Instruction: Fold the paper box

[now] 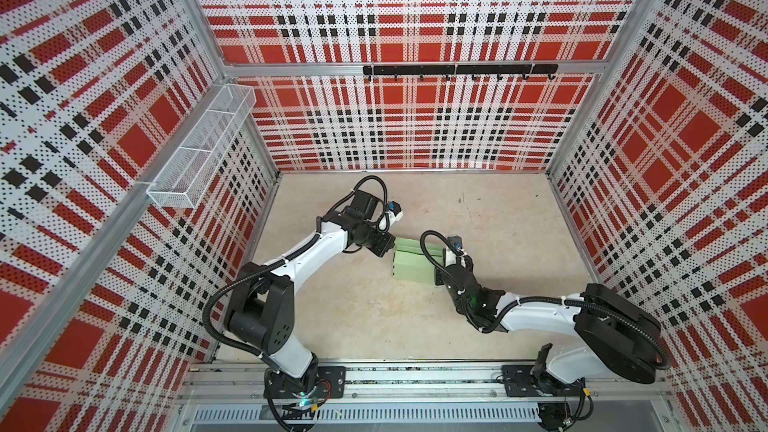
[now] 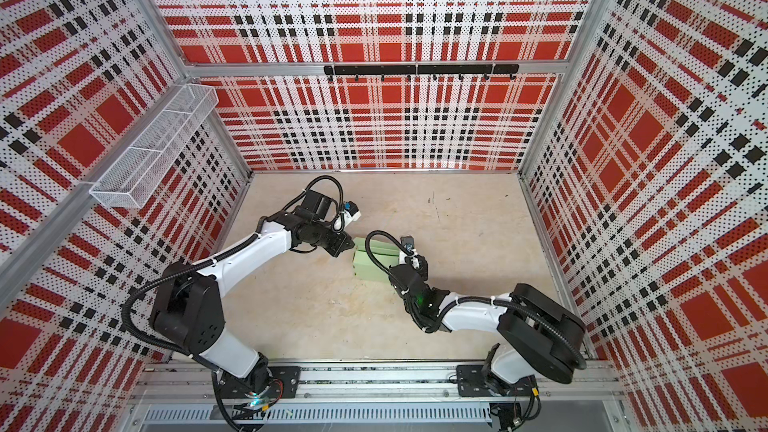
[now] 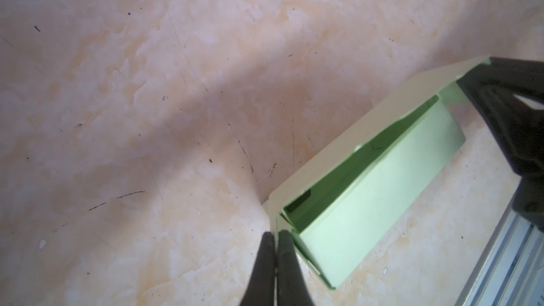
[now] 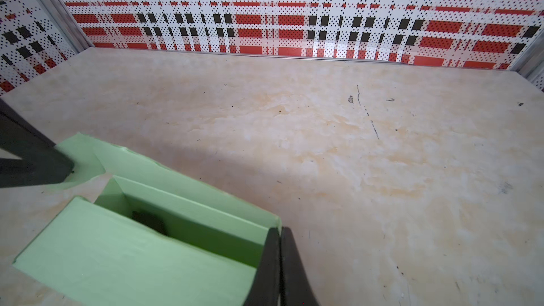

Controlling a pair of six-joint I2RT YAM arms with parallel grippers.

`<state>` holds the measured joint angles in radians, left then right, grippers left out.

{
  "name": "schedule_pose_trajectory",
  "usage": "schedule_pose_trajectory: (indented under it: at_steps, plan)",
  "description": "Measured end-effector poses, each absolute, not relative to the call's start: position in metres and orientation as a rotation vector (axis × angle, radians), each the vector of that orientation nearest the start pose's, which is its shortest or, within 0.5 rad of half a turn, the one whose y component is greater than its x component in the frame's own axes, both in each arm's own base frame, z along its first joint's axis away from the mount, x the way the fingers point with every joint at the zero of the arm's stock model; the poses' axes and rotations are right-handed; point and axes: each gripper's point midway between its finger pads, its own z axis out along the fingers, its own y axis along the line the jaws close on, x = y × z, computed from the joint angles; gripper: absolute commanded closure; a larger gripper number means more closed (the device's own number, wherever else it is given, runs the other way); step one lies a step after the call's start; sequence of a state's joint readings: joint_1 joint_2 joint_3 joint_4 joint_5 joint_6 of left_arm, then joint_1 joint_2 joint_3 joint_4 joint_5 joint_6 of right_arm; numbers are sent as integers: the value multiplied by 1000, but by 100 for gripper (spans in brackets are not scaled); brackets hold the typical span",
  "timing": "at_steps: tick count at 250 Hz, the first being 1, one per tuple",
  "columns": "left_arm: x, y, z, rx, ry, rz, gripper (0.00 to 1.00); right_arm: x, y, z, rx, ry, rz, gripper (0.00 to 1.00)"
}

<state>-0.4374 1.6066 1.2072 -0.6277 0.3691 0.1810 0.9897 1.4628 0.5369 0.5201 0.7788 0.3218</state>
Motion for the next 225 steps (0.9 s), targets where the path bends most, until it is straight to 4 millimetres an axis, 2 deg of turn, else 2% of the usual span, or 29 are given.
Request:
schedule_pose_trajectory:
  at_steps: [60,138,215,225]
  plan:
    - [331,-226,150,850,2417,-605,92,299,241,142,-108,1809,142,100]
    - [313,-226,122,770,2527,-620,91,299,240,135,-106,1815,120,100]
    - [310,-226,118,639,2590,-658,91,298,242,132,-113,1819,120,100]
    - [310,-226,118,637,2590,-658,91,298,242,133,-116,1818,118,94]
